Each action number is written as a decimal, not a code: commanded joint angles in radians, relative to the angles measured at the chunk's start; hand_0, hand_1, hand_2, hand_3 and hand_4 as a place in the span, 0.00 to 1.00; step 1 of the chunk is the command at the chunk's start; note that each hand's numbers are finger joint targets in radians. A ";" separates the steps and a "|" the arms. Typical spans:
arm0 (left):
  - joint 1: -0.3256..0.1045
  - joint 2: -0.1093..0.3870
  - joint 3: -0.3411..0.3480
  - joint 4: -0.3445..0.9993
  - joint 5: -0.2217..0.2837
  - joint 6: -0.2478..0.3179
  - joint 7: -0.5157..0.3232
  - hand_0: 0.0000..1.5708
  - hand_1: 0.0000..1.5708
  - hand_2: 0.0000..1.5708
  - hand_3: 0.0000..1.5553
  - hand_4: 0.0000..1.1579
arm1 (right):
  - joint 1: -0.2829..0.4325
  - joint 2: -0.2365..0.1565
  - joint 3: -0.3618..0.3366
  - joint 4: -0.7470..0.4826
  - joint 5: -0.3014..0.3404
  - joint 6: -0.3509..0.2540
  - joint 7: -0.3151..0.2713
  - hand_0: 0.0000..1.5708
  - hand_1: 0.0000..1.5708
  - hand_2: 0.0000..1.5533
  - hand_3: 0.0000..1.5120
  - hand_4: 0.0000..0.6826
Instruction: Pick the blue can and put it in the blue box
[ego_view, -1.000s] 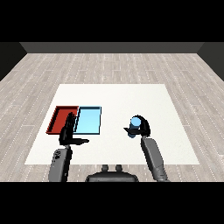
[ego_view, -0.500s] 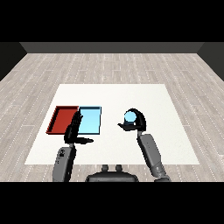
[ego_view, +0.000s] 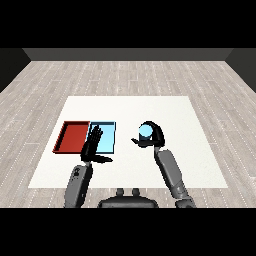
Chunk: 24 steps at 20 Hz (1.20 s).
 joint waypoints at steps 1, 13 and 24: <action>-0.044 -0.002 -0.057 0.066 0.048 0.017 0.001 0.00 0.00 0.00 0.00 0.00 | -0.112 0.001 -0.034 0.087 -0.030 0.010 -0.007 0.95 0.95 0.94 0.95 0.93; -0.129 -0.002 -0.164 0.194 0.011 0.150 0.009 0.00 0.00 0.00 0.00 0.00 | -0.107 0.001 0.070 0.108 -0.046 -0.040 -0.061 0.91 0.91 0.94 0.95 0.89; -0.251 -0.002 -0.347 0.350 0.095 0.319 -0.063 0.00 0.00 0.00 0.00 0.00 | -0.124 0.001 0.135 0.053 -0.040 -0.050 0.003 0.91 0.91 0.94 0.94 0.91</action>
